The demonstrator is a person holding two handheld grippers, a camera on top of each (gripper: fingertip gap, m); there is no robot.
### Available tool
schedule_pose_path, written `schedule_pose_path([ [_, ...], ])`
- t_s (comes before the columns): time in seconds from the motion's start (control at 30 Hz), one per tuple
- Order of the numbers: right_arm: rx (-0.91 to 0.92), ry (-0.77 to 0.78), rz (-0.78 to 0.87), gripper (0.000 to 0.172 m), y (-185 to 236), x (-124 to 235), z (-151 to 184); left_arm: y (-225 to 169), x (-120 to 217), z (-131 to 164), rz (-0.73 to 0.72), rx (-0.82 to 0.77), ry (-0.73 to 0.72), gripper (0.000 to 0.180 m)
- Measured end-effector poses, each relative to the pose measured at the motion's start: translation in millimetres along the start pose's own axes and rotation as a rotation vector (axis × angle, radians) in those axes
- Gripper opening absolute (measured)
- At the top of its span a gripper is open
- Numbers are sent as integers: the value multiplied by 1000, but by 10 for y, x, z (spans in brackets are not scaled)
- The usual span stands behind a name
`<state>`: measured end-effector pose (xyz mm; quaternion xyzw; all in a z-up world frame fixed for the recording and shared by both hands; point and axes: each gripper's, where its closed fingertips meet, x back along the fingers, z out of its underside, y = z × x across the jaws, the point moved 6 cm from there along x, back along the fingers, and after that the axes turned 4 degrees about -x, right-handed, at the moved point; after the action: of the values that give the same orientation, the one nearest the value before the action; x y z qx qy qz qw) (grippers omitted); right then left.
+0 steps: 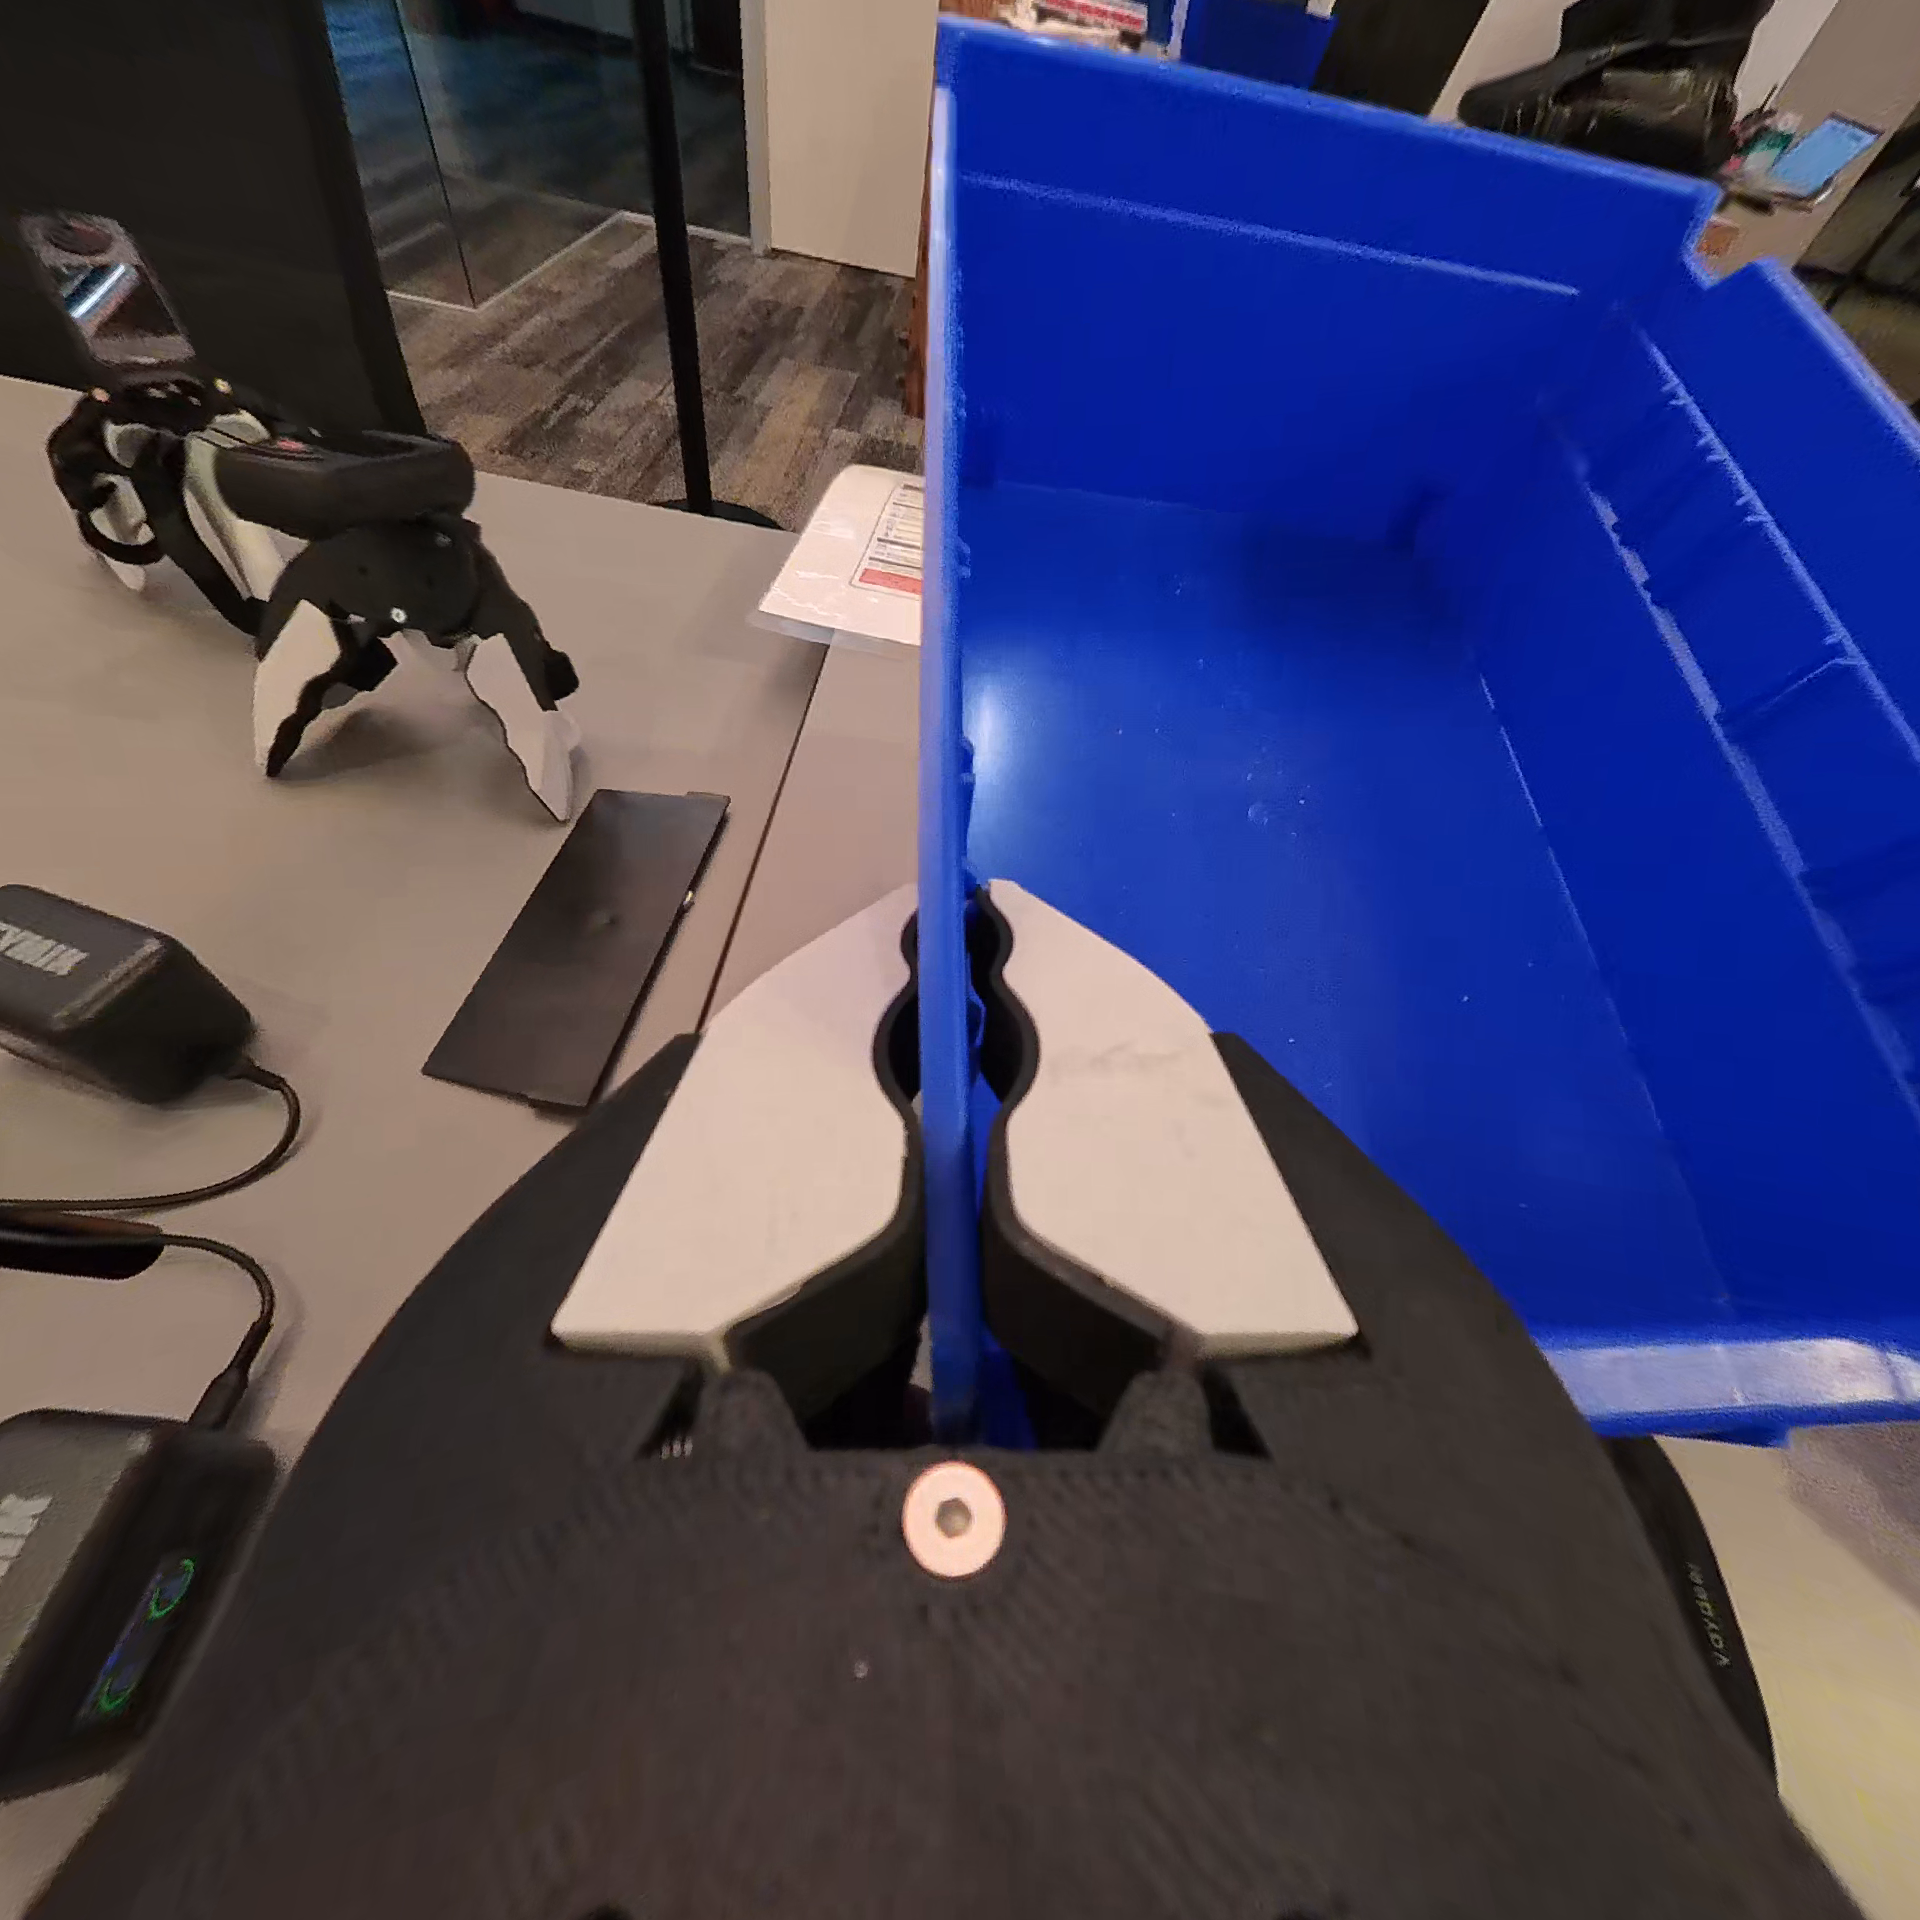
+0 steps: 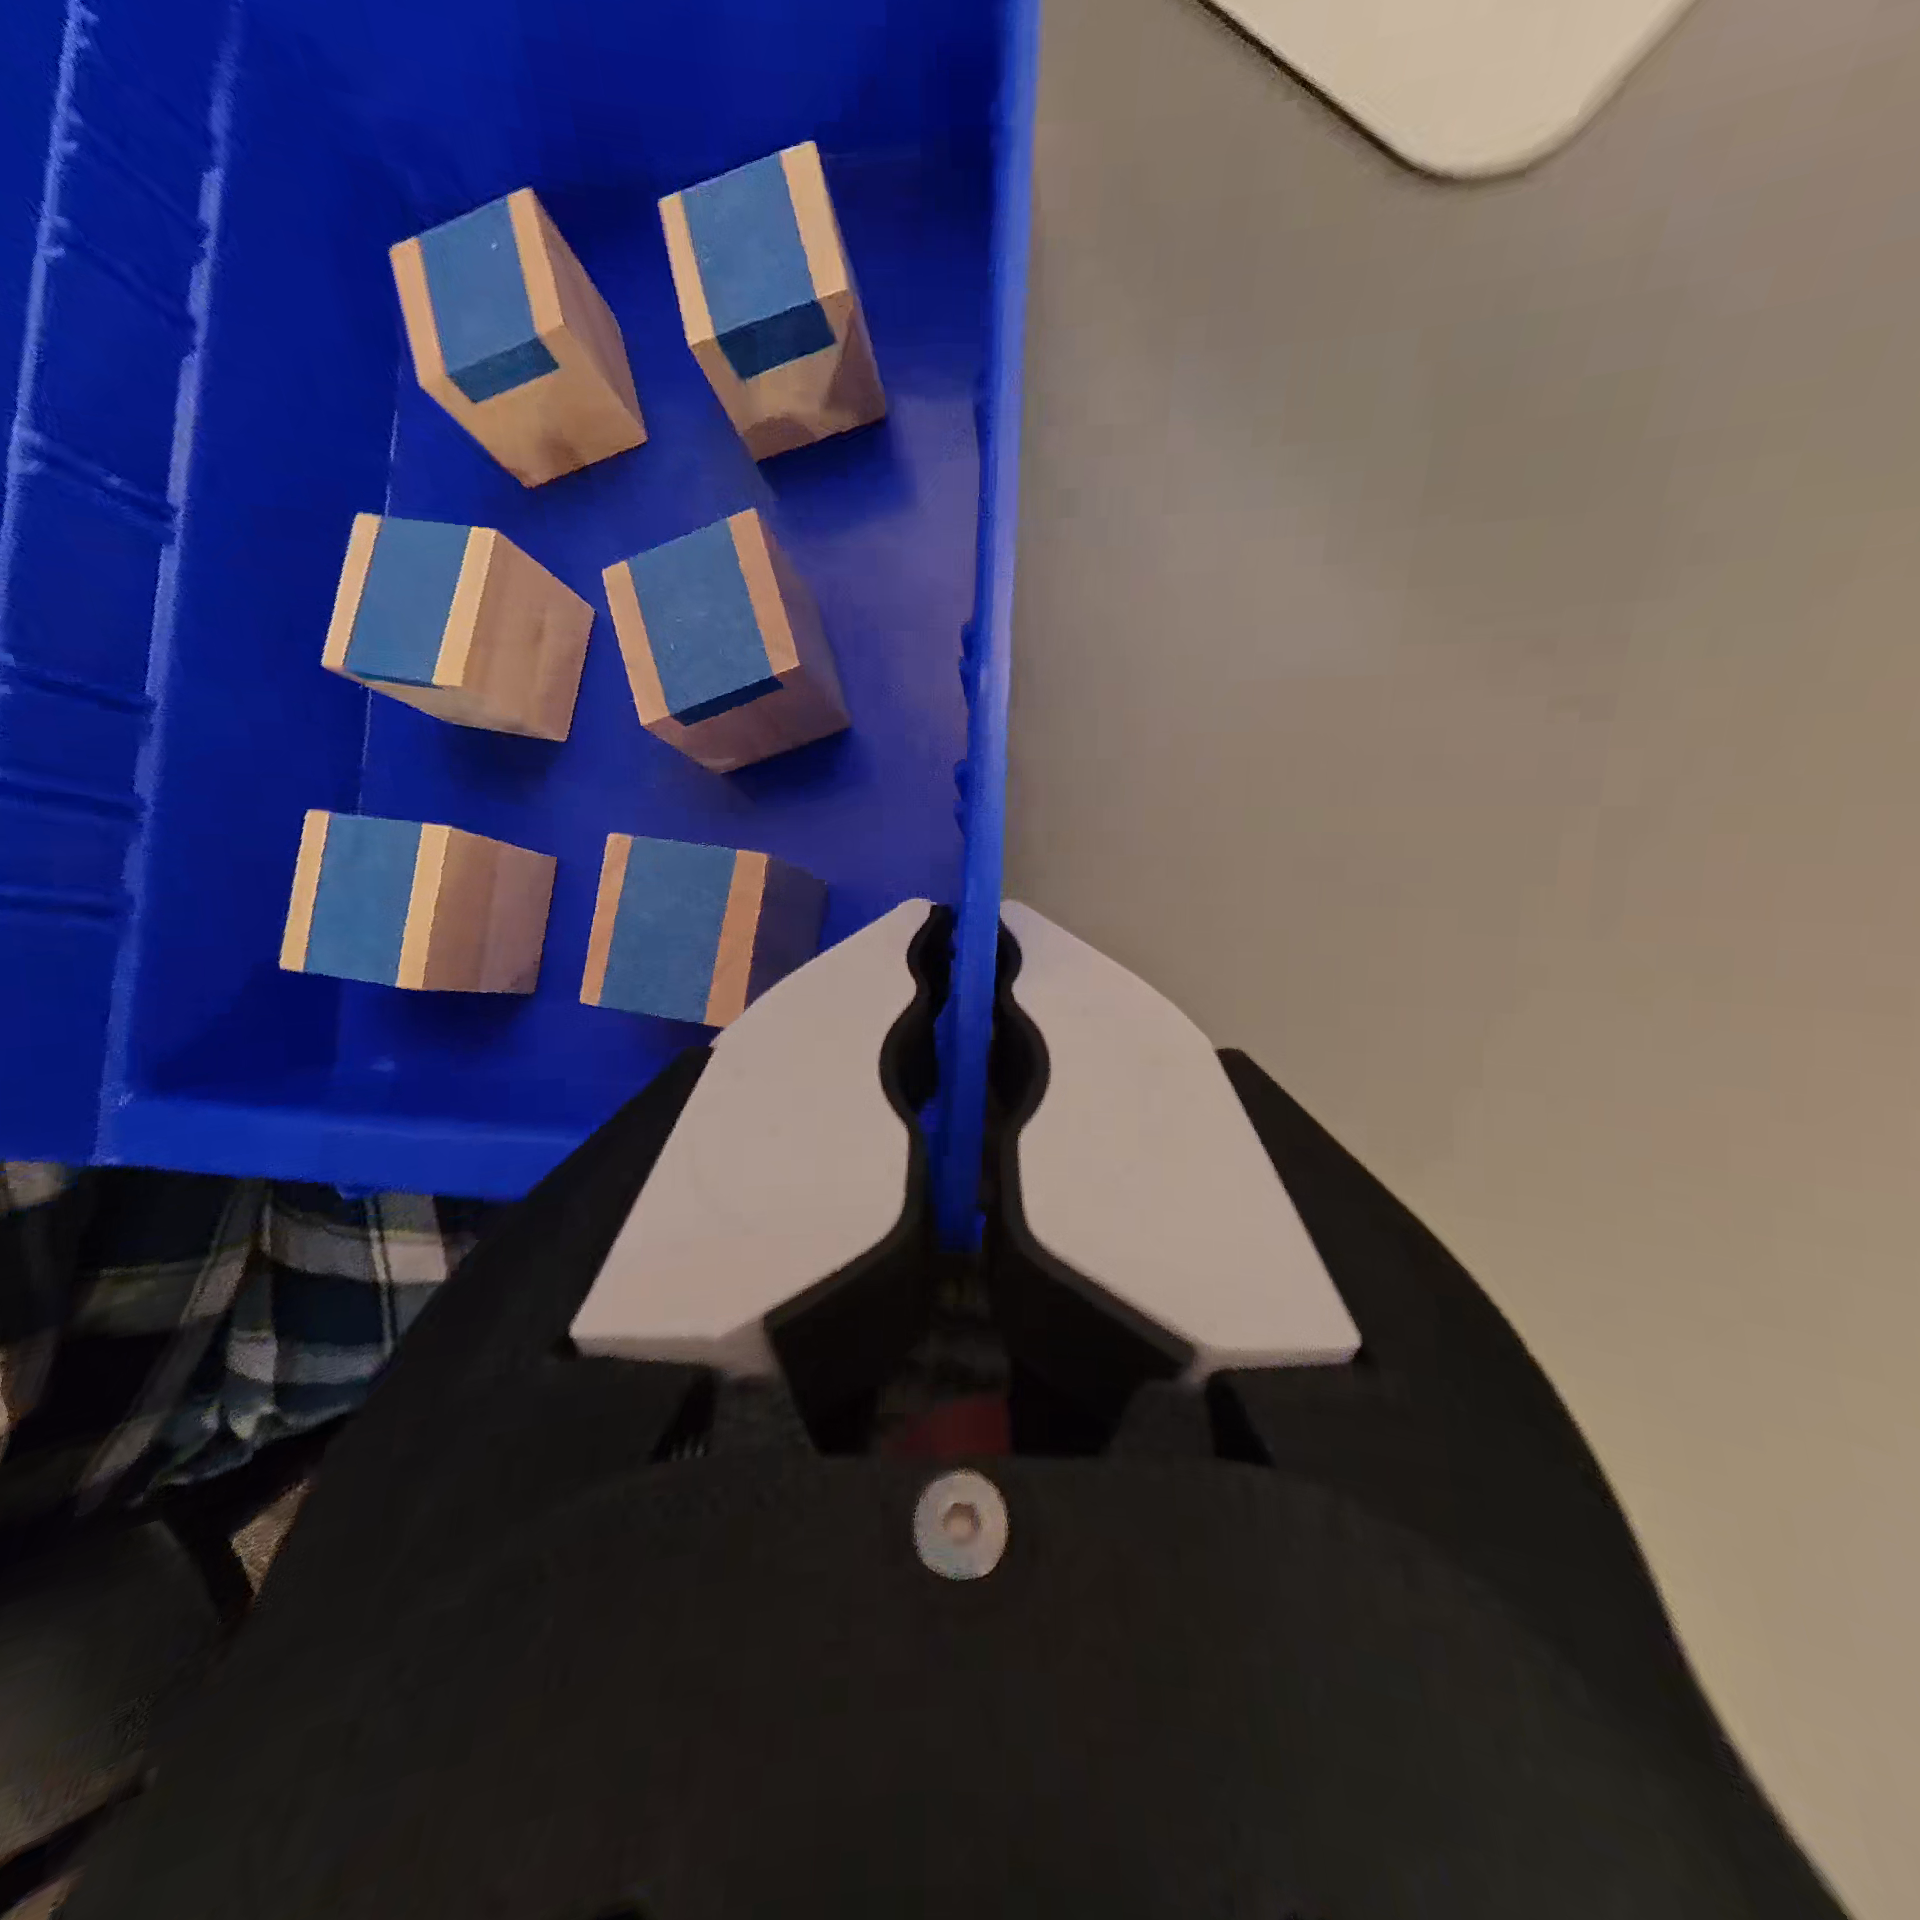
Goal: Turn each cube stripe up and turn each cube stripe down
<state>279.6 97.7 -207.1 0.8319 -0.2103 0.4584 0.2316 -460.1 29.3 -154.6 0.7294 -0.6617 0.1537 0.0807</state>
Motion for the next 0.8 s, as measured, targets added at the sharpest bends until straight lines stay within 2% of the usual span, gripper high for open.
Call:
schedule_pose_path([
  [0.03, 16, -2, -10, 6, 74, -103, -98, 19, 32, -16, -5, 0, -8, 5],
  [0.23, 65, -35, -56, 6, 387, -669, -699, 178, 200, -83, -50, -13, -49, 6],
  [0.37, 63, -54, -74, 6, 461, -973, -986, 285, 273, -67, -57, 9, -69, 6],
  [0.7, 5, -204, -50, 6, 622, -1315, -1397, 480, 444, 42, -69, 50, -81, 6],
  [0.73, 12, -218, -74, 12, 655, -1314, -1423, 488, 460, 54, -70, 50, -78, 6],
  [0.77, 16, -235, -78, 31, 659, -1284, -1447, 493, 477, 64, -70, 49, -75, 6],
  [0.8, 31, -250, -73, 41, 647, -1225, -1464, 495, 496, 71, -69, 48, -75, 5],
])
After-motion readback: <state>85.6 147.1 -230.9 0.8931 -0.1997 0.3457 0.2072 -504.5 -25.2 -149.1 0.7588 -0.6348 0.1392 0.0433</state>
